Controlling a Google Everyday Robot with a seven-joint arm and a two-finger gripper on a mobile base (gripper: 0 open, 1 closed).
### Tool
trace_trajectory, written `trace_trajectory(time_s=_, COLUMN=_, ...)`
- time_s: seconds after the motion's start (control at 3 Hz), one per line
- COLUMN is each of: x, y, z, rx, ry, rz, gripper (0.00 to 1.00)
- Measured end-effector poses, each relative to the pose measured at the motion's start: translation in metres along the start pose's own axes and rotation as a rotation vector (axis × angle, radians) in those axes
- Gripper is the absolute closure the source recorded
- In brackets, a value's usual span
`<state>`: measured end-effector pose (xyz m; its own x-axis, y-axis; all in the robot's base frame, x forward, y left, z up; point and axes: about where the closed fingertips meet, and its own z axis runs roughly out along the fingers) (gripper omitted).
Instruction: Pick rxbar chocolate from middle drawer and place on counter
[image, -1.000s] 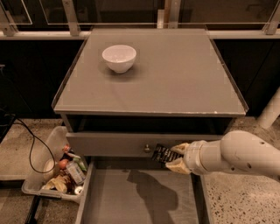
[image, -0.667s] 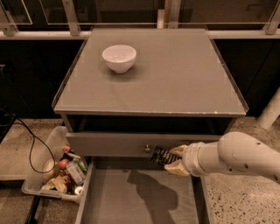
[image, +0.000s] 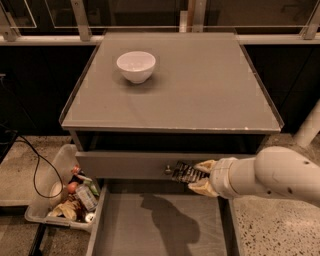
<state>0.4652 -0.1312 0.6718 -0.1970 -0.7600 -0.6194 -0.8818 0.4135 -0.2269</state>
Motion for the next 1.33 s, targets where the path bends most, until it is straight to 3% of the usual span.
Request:
trace_trajectory(time_s=0.67, x=-0.092, y=-0.035, z=-0.116, rx=0.190, ry=-0.021, rz=-0.171, gripper=1.00)
trace_trajectory(time_s=1.0, x=-0.116, y=-0.057, z=-0.152, rx=0.234, ry=-0.059, rz=-0.203, gripper=1.00)
trace_trajectory(time_s=1.33, x=-0.138, y=-0.102, z=-0.168, rx=0.267, ry=-0.111, rz=-0.207, gripper=1.00)
